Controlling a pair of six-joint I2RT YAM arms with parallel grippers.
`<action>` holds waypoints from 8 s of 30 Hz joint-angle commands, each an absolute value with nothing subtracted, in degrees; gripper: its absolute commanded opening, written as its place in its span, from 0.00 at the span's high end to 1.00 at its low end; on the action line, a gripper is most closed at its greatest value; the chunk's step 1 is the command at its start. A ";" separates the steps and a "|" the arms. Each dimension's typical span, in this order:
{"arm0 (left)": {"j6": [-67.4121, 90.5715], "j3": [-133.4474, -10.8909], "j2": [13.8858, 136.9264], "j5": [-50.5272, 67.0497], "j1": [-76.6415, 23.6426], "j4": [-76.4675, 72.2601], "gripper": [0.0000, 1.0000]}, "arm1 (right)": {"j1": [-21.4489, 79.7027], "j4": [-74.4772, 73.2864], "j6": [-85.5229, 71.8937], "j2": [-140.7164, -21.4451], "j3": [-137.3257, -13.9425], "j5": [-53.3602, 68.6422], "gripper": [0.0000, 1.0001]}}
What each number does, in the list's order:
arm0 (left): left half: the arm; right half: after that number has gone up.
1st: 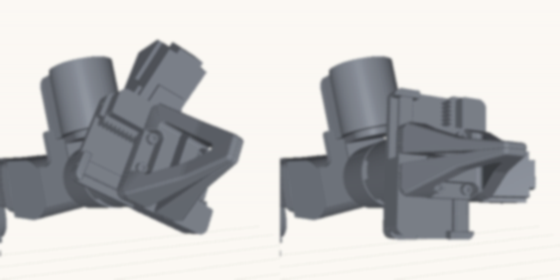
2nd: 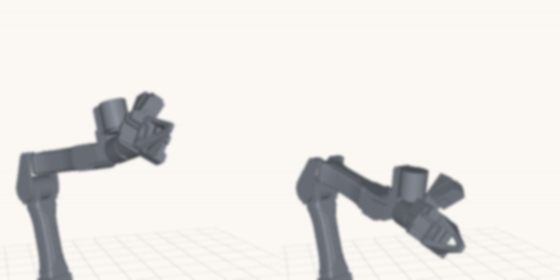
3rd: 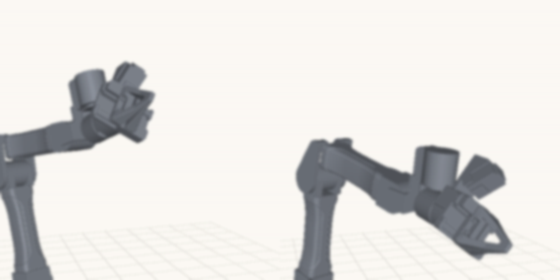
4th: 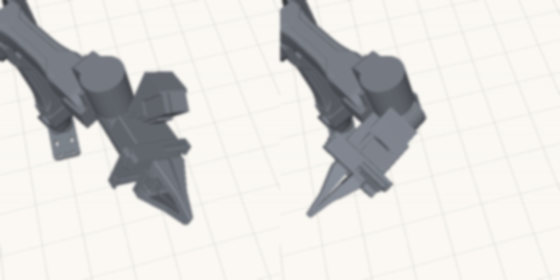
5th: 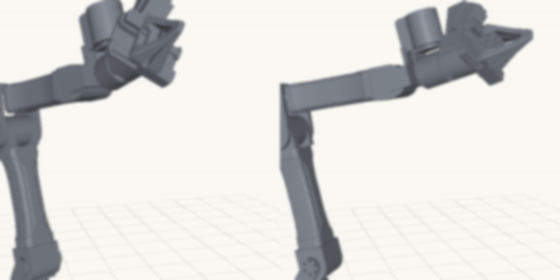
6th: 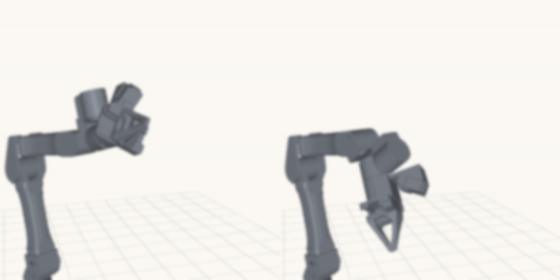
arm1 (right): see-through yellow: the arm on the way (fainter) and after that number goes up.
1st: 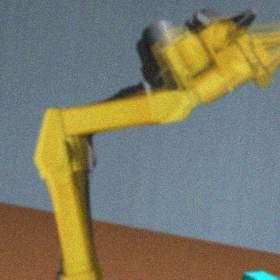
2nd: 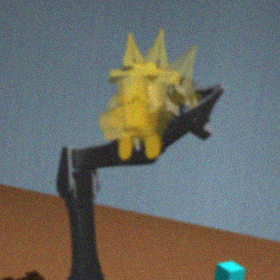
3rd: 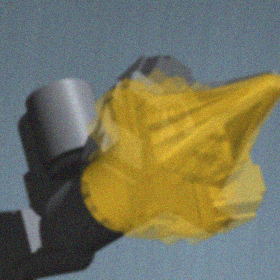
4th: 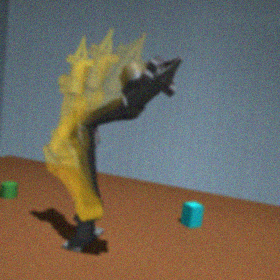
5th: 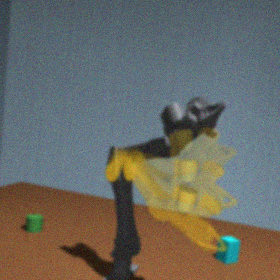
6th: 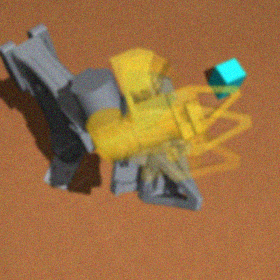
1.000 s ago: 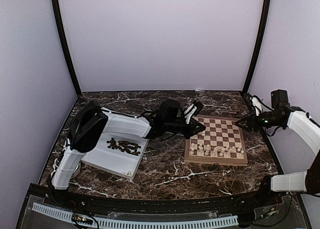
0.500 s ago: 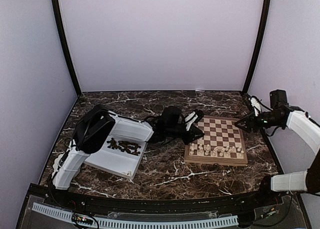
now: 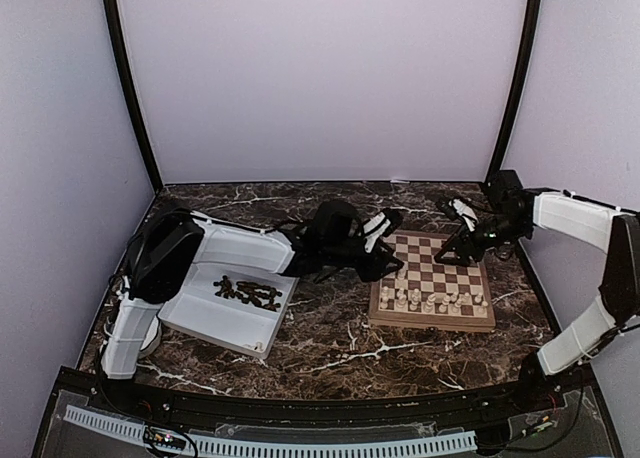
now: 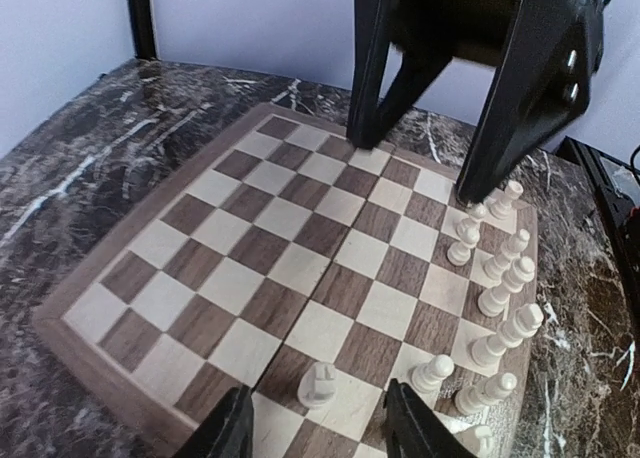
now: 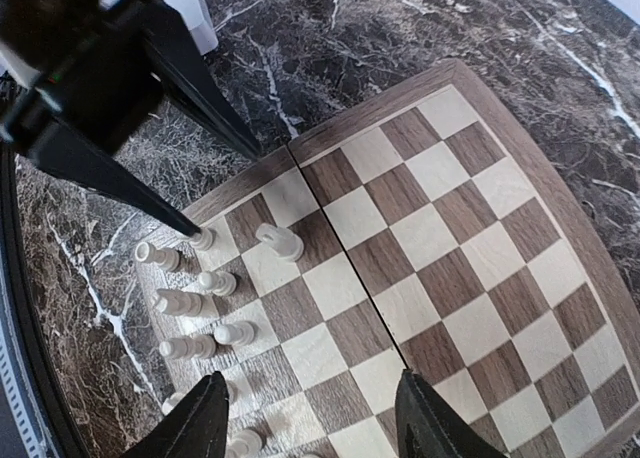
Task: Set up the chess pieces on the board
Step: Place the knight on the chessboard, then pick up the knight from the chessboard, then place the knight at g2, then adjust the chess pile in the storage box, then pick up the pawn from the storage box.
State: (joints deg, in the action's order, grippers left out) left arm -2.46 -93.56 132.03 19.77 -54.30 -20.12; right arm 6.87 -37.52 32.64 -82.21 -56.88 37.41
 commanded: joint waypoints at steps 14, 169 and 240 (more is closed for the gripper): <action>6.88 -69.51 98.68 -5.69 -53.84 0.95 0.55 | 20.68 -44.75 37.72 -103.76 -75.72 30.04 0.41; 24.74 -55.26 92.76 19.88 -45.29 38.76 0.53 | 15.12 -44.01 32.83 -77.93 -58.77 28.04 0.63; 41.43 -59.49 92.97 4.60 -43.67 37.18 0.71 | 15.33 -43.17 32.43 -79.28 -58.99 27.69 0.63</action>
State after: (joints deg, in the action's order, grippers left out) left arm 39.53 -58.87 91.35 3.62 -43.70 39.88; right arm 14.98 -44.84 32.67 -79.77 -59.13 28.01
